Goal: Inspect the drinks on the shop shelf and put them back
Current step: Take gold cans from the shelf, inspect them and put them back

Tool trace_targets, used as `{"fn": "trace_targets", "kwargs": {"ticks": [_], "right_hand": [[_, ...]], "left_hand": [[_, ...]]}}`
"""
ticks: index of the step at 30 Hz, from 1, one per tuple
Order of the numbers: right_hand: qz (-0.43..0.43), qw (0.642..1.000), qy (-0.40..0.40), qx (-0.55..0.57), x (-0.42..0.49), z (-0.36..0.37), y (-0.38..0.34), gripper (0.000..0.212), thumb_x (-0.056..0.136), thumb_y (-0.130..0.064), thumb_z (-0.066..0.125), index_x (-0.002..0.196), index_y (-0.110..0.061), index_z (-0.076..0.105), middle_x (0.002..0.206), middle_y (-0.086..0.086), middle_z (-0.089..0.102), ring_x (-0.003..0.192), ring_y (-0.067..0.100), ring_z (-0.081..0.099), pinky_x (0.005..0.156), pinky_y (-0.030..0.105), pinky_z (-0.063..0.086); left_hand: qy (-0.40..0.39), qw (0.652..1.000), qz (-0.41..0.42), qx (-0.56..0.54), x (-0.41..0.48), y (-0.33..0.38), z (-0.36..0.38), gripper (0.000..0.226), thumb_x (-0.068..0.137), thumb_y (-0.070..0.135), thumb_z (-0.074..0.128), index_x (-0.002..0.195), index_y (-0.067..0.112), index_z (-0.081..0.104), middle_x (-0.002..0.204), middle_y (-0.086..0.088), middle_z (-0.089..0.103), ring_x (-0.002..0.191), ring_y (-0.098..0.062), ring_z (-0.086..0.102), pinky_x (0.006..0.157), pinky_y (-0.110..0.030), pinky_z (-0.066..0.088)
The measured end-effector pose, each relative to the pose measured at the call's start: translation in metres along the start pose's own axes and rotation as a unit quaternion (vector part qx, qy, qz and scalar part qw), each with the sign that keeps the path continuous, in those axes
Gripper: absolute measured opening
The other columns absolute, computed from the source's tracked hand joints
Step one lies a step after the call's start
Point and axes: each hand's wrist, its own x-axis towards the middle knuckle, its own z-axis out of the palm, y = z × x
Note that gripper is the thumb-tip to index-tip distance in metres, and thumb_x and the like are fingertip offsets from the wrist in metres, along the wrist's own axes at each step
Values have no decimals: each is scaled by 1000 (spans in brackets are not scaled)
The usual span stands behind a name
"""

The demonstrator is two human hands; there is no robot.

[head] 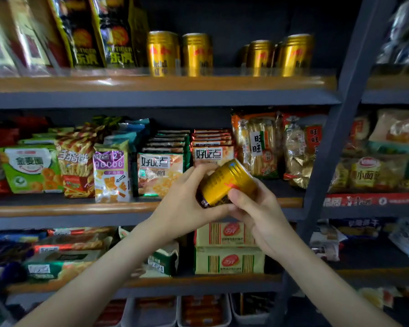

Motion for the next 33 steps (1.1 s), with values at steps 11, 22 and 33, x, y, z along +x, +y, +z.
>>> {"fn": "trace_targets", "kwargs": {"ticks": [11,22,33], "right_hand": [[-326,917,85,-215,94,-17,-165,63,63,-32,79,121,-32,54,111,-16,67,105,0,62,87,19,50],[-245,830,161,-475,170,-29,-197,67,76,-49,75,132,-22,49,116,-4,61,112,16,55,96,32,45],[-153,663,140,-719,201,-34,-200,88,81,-69,54,150,-21,28,159,3,15,147,24,-1,111,59,-16]], "left_hand": [[194,969,79,129,111,7,-77,47,90,50,45,123,19,57,113,8,52,107,-4,50,87,-6,34],[221,895,77,379,170,-8,-86,52,87,43,42,127,15,60,138,-12,53,125,-33,48,105,-50,35],[199,895,68,394,180,-27,-91,55,91,52,38,127,18,61,138,-10,54,131,-29,45,110,-52,29]]}}
